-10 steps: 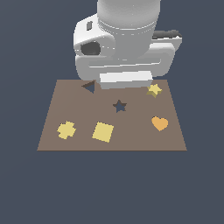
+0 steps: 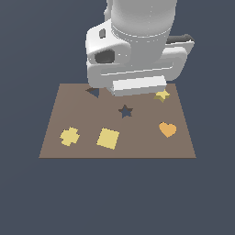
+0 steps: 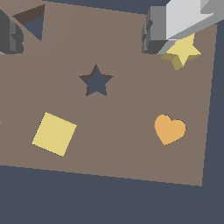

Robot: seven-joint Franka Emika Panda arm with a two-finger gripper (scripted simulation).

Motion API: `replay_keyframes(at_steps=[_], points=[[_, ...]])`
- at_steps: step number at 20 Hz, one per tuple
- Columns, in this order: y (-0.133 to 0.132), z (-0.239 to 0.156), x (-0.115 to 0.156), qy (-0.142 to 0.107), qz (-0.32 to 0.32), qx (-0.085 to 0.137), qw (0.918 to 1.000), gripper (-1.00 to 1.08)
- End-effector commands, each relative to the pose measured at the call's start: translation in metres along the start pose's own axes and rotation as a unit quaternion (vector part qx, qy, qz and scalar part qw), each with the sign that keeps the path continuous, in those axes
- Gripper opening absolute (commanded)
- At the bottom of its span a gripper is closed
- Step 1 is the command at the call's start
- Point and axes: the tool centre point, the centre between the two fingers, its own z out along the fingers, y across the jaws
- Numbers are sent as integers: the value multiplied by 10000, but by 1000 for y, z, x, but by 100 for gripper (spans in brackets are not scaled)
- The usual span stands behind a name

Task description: Insert a designated object into the corresponding slot on a board.

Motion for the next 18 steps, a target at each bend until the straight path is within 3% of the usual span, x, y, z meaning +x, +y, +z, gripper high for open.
replay_keyframes(at_steps=[1, 5, 9, 18], points=[[-9, 6, 0, 0, -238, -5, 9997, 100], [-29, 19, -1, 5, -795, -21, 9968, 100], [-56, 37, -6, 13, -1551, -43, 9879, 100], [-115, 81, -35, 30, -3366, -99, 9416, 100]])
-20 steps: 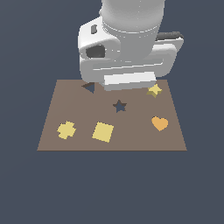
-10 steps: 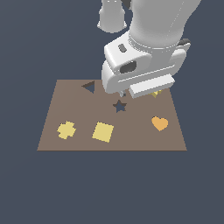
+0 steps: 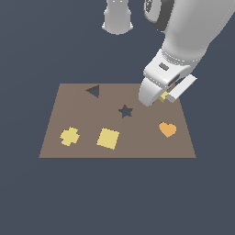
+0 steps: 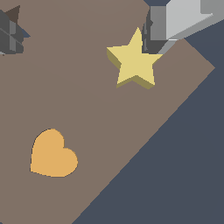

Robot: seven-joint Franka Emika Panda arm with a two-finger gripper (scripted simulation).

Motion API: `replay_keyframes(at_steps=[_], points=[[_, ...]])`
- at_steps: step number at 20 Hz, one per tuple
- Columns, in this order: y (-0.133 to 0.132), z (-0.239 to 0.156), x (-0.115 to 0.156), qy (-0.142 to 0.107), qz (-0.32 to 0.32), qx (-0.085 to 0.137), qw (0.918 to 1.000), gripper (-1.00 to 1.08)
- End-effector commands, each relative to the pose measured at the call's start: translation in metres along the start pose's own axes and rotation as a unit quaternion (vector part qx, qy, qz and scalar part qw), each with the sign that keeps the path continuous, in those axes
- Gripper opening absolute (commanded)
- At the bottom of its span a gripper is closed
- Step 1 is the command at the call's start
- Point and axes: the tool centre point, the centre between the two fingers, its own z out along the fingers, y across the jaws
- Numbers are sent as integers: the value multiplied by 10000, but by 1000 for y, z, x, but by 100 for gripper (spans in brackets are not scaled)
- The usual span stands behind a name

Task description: Insert a designated object into the corresponding slot on a board.

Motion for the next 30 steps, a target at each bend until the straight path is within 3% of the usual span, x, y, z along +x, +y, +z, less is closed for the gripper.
replay_keyframes(at_steps=[1, 10, 25, 26, 30], points=[[-15, 10, 0, 7, -443, -15, 9990, 100], [-46, 32, -6, 10, -1324, -51, 9912, 100], [-48, 53, -7, 6, -1378, -57, 9904, 100], [-48, 53, -7, 6, -1378, -57, 9904, -100], [-48, 53, -7, 6, -1378, -57, 9904, -100]])
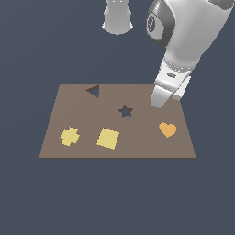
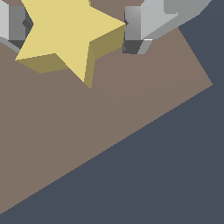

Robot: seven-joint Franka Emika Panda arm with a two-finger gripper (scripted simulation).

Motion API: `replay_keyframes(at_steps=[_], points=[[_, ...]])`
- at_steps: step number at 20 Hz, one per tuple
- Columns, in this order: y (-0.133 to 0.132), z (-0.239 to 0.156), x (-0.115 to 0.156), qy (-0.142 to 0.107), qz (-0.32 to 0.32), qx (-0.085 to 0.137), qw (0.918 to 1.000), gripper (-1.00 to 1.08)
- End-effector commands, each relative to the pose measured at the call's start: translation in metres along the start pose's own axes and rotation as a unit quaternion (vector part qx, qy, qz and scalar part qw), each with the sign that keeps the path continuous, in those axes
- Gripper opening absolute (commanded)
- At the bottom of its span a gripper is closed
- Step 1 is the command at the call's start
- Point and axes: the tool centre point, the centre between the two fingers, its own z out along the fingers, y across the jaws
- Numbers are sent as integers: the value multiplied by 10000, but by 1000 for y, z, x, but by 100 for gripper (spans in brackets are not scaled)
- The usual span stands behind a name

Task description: Insert a designated object into the corresponding slot on a board.

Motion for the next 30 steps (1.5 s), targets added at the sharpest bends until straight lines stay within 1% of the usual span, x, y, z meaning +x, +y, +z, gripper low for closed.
replay_keyframes(at_steps=[1, 12, 17, 21, 26, 28, 30], points=[[0, 1, 0, -1, -3, 3, 10000, -100], [1, 0, 2, 1, 93, -2, 10000, -100], [3, 0, 6, 1, 383, -2, 9993, -100], [6, -1, 11, 2, 757, -2, 9971, -100], [13, -1, 19, 3, 1406, -2, 9901, -100], [17, -1, 22, 4, 1722, -2, 9851, -100], [22, -2, 26, 4, 2071, -2, 9783, -100]])
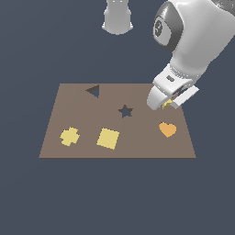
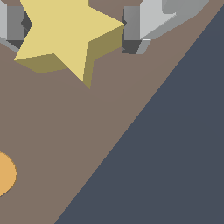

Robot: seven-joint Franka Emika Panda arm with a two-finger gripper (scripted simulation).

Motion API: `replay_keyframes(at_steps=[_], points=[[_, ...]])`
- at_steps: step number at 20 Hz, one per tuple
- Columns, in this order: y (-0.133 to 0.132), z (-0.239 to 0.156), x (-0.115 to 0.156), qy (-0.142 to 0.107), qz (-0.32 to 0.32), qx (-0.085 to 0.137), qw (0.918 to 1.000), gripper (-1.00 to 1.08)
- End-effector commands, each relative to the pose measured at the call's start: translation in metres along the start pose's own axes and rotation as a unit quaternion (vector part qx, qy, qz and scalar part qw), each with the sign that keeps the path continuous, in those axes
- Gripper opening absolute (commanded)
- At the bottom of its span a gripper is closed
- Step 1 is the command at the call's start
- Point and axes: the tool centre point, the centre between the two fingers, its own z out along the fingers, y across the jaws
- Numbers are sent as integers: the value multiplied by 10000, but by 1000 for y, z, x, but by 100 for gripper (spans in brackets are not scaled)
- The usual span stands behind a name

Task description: Insert a designated object into the corresponding slot on a board.

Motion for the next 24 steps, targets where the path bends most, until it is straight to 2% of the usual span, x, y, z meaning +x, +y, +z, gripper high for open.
replay_keyframes(at_steps=[1, 4, 6, 9, 12, 15, 18, 21, 24], points=[[4, -1, 6, 2, 454, -1, 9990, -100], [10, -1, 15, 3, 1079, -1, 9942, -100], [15, -1, 20, 4, 1531, -1, 9882, -100], [24, -2, 27, 5, 2213, -1, 9752, -100], [34, -2, 33, 7, 2892, -1, 9573, -100], [45, -3, 38, 8, 3562, -1, 9344, -100], [56, -3, 41, 9, 4219, -1, 9067, -100], [68, -4, 42, 10, 4858, -1, 8741, -100], [80, -4, 42, 10, 5475, -1, 8368, -100]])
